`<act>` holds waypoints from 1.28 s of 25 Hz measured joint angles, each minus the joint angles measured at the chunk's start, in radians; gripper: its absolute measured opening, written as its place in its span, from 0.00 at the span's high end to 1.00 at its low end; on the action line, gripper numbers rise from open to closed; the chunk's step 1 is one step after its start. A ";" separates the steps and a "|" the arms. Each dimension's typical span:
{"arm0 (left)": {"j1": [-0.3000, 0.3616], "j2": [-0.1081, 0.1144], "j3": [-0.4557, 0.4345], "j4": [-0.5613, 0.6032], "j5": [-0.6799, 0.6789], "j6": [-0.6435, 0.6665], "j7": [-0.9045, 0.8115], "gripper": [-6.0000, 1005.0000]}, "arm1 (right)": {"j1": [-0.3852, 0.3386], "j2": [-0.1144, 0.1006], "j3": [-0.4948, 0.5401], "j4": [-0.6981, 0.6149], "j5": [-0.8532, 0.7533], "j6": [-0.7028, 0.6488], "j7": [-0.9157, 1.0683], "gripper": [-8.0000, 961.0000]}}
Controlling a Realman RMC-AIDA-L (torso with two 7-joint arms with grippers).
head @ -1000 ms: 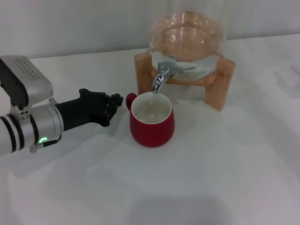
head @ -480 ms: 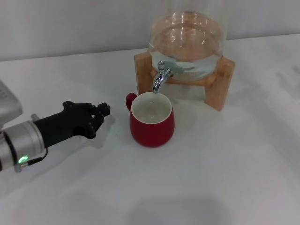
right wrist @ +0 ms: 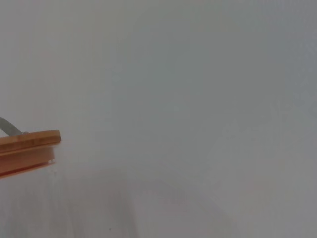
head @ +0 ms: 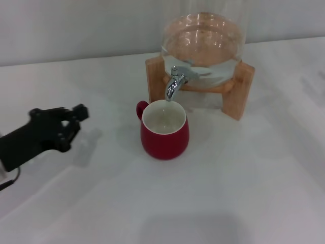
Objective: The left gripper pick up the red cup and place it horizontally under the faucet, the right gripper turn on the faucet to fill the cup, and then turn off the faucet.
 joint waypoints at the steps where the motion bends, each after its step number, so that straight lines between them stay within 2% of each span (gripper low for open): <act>1: 0.012 0.000 0.000 0.010 -0.015 -0.013 -0.005 0.89 | 0.000 0.000 0.000 0.000 0.000 0.000 0.000 0.33; 7: 0.102 0.007 -0.007 0.082 -0.167 -0.067 -0.102 0.88 | -0.003 0.000 0.000 0.000 0.000 0.000 0.001 0.33; 11: 0.146 0.007 -0.005 0.145 -0.180 -0.081 -0.177 0.88 | -0.002 0.000 0.000 0.000 0.000 0.000 0.001 0.33; 16: 0.174 0.007 -0.010 0.156 -0.208 -0.082 -0.206 0.83 | -0.004 0.000 0.000 0.001 0.000 0.000 0.002 0.33; 19: 0.194 0.007 -0.010 0.167 -0.228 -0.082 -0.207 0.64 | -0.006 0.000 0.000 0.002 0.000 0.000 0.004 0.33; 30: 0.191 0.008 -0.016 0.174 -0.232 -0.067 -0.241 0.41 | 0.000 0.000 0.000 0.003 -0.001 -0.005 0.005 0.33; 32: 0.192 0.009 -0.042 0.174 -0.234 -0.064 -0.243 0.33 | -0.004 0.000 0.000 0.008 -0.004 0.004 0.017 0.33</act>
